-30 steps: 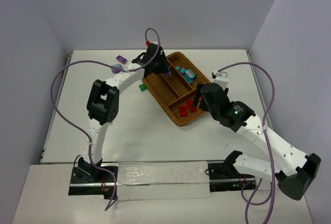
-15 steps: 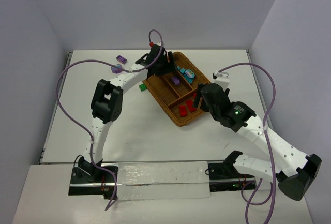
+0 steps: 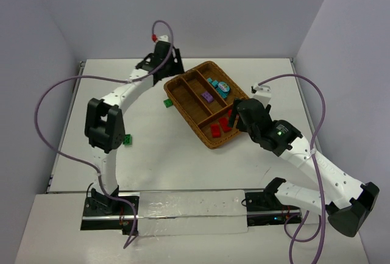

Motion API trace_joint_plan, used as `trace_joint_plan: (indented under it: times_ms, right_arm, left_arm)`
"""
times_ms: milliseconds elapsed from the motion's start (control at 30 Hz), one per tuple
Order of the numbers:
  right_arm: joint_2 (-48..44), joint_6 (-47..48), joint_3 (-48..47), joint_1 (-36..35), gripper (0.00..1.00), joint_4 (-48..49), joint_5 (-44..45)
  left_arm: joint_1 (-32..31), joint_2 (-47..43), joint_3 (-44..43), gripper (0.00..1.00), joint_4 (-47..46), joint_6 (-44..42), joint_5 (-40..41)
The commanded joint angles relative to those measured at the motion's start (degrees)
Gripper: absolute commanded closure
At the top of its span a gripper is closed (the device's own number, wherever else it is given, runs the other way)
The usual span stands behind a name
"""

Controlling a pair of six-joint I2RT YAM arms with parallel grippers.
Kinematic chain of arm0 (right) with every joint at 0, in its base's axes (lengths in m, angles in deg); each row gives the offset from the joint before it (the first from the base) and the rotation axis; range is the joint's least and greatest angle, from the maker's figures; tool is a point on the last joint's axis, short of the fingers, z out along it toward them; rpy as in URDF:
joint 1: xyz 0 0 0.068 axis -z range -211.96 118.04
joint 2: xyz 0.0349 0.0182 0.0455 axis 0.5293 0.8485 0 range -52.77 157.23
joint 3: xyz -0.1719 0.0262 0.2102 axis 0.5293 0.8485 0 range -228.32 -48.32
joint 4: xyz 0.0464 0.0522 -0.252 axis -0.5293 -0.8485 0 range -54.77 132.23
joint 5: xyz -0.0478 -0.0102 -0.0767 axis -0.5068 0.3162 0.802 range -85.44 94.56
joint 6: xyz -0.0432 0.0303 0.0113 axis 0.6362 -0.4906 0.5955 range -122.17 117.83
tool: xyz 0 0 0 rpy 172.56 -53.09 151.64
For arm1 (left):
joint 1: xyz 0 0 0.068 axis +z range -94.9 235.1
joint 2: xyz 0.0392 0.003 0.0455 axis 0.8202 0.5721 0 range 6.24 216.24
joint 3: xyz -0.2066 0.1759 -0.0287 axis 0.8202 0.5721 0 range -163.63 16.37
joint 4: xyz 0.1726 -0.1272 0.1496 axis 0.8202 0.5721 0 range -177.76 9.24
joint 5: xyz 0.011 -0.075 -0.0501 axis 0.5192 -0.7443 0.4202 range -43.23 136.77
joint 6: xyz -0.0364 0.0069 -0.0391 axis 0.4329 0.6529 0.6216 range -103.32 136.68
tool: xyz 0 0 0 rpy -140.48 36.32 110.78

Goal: Sort the legos into containers by color

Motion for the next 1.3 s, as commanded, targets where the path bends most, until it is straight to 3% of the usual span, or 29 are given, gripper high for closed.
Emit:
trace_joint_plan:
  times_ms: [0, 100, 400, 833, 1267]
  right_arm:
    - [-0.53, -0.8, 0.13, -0.44, 0.17, 0.07, 1.67]
    - [0.31, -0.62, -0.11, -0.44, 0.17, 0.62, 1.19]
    - [2.51, 0.2, -1.49, -0.44, 0.17, 0.67, 0.84]
    - [6.13, 0.74, -3.37, -0.51, 0.17, 0.23, 0.77]
    - [7.65, 1.53, -4.15, -0.44, 0.17, -0.21, 1.28]
  left_arm:
    - [9.37, -2.14, 2.84, 0.13, 1.64, -5.02, 6.13]
    - [11.59, 1.63, -3.07, 0.1, 4.47, -4.87, 6.38]
    - [16.91, 17.83, -22.98, 0.13, 9.35, 1.04, 3.88]
    - [18.14, 29.26, -29.41, 0.11, 2.1, 3.68, 0.65]
    - [17.78, 34.28, -32.03, 0.18, -1.25, 4.66, -0.99]
